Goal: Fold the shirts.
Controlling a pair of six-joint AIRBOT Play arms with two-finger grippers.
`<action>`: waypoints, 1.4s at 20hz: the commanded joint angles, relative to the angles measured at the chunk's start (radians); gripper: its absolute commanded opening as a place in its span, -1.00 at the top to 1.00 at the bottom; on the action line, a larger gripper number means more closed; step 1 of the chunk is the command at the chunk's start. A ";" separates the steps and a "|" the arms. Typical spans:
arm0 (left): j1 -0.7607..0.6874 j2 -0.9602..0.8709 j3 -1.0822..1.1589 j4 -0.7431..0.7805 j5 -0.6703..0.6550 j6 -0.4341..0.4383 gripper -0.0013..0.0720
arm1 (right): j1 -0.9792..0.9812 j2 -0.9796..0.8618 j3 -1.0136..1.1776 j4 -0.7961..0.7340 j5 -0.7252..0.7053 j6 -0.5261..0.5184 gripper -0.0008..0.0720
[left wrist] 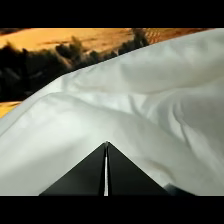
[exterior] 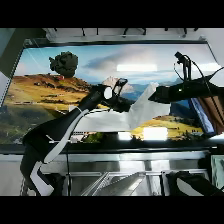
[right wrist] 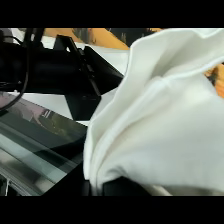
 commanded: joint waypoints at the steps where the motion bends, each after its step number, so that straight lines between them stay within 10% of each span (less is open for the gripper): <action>1: 0.090 0.149 -0.003 0.100 -0.162 0.062 0.92 | 0.068 -0.006 0.001 0.005 -0.084 0.018 0.92; 15: 0.741 0.784 -0.495 0.229 -0.153 0.097 0.92 | 0.481 -0.392 0.213 0.118 -0.402 0.059 0.92; 28: 0.805 0.839 -0.550 0.223 -0.124 0.114 0.92 | 0.685 -0.819 0.415 0.249 -0.530 0.075 0.91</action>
